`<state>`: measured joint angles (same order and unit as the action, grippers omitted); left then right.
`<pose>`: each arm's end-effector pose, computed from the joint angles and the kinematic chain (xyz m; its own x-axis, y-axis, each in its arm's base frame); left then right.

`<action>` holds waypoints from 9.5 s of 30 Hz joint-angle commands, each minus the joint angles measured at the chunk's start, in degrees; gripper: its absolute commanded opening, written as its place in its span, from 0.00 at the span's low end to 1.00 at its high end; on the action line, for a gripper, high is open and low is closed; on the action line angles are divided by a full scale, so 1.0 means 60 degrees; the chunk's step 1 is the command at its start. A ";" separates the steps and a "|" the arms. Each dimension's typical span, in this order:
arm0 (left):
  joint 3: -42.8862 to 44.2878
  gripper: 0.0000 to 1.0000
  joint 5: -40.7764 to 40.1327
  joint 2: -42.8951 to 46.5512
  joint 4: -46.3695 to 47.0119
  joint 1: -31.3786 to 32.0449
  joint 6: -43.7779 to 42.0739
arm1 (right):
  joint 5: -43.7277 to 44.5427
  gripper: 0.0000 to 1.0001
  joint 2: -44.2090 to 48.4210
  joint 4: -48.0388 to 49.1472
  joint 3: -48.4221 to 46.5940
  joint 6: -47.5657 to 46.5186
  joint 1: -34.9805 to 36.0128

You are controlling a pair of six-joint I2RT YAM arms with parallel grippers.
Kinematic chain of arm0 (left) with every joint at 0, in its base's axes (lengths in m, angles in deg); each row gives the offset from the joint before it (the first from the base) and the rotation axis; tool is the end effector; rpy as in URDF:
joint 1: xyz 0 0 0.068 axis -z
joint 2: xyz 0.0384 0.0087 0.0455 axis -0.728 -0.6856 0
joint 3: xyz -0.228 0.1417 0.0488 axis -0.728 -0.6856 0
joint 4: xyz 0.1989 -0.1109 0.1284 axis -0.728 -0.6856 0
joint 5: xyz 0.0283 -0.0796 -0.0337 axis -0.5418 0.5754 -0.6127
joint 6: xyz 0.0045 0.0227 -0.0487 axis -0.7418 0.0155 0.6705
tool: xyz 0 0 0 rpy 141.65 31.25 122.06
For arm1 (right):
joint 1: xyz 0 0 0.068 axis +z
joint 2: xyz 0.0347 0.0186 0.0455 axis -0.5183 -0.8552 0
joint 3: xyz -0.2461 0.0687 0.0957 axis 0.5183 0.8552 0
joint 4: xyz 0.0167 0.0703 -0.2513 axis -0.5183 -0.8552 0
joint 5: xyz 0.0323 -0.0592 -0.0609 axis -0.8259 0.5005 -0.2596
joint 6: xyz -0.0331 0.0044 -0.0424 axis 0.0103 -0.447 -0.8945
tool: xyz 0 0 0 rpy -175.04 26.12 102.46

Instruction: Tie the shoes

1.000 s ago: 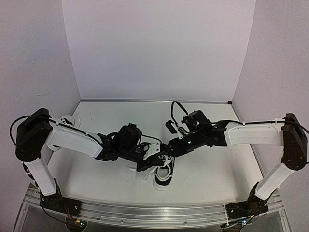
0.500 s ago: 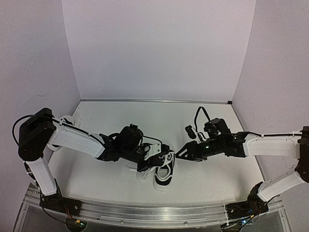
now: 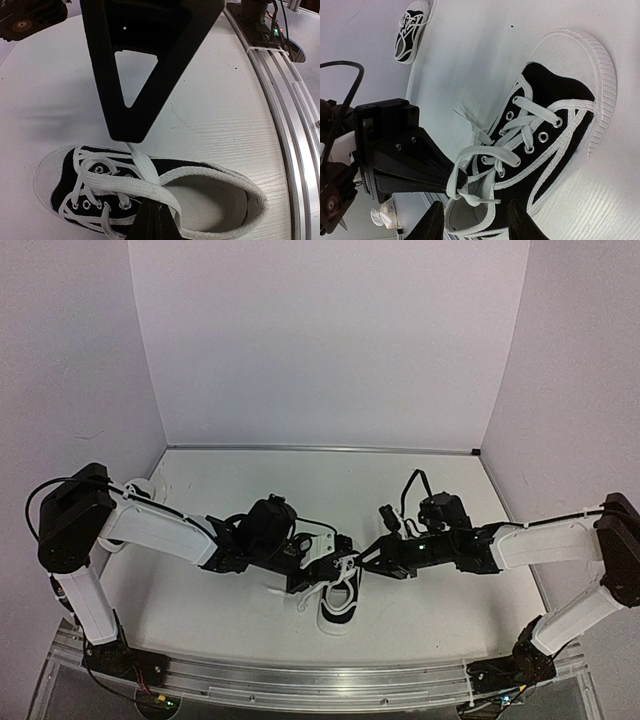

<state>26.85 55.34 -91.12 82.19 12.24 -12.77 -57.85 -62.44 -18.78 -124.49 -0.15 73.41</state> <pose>0.1796 -0.3261 0.1720 0.1246 0.5193 -0.8455 0.9909 -0.0212 0.1330 0.2010 0.2103 0.1845 -0.9168 -0.0648 -0.3940 -0.3809 0.4384 0.8141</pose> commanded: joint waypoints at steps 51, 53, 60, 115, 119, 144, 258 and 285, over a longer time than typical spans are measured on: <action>0.1480 0.40 -0.2336 0.1531 -0.7624 -0.1897 -0.1511 | 0.1134 0.00 0.1497 -0.0393 0.0531 0.0247 -0.0140; 0.1598 0.40 -0.2303 0.1195 -0.7767 -0.1802 -0.1461 | 0.1223 0.00 0.1619 -0.0564 0.0524 0.0200 -0.0151; 0.1649 0.40 -0.2265 0.0360 -0.7720 -0.1499 -0.1590 | 0.1526 0.00 0.2086 -0.1067 0.0623 0.0184 -0.0167; -0.0879 0.00 -0.2843 0.1951 -0.3149 -0.1619 0.5480 | 0.0795 0.00 -0.4861 0.1543 -0.1851 0.0079 0.0787; -0.0954 0.00 -0.3281 0.2440 -0.3211 -0.1998 0.5950 | 0.1015 0.00 -0.4411 0.1425 -0.1651 0.0077 0.0706; -0.0831 0.00 -0.5503 0.5761 -0.4984 -0.3494 0.8162 | 0.6010 0.00 0.4771 -0.5746 -0.0304 -0.0594 -0.1058; -0.1847 1.00 -0.2205 0.3832 -0.3499 -0.3887 0.4193 | 0.3634 0.98 0.3565 -0.4121 -0.0110 -0.2114 -0.1070; 0.1073 0.43 -0.0574 -0.0216 -0.4848 -0.3103 -0.1578 | 0.2522 0.98 0.3588 -0.2867 0.0589 -0.1563 -0.1068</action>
<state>30.40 49.07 -90.73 54.86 -6.72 -17.30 -42.47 -40.89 -37.65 -121.78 -9.94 67.14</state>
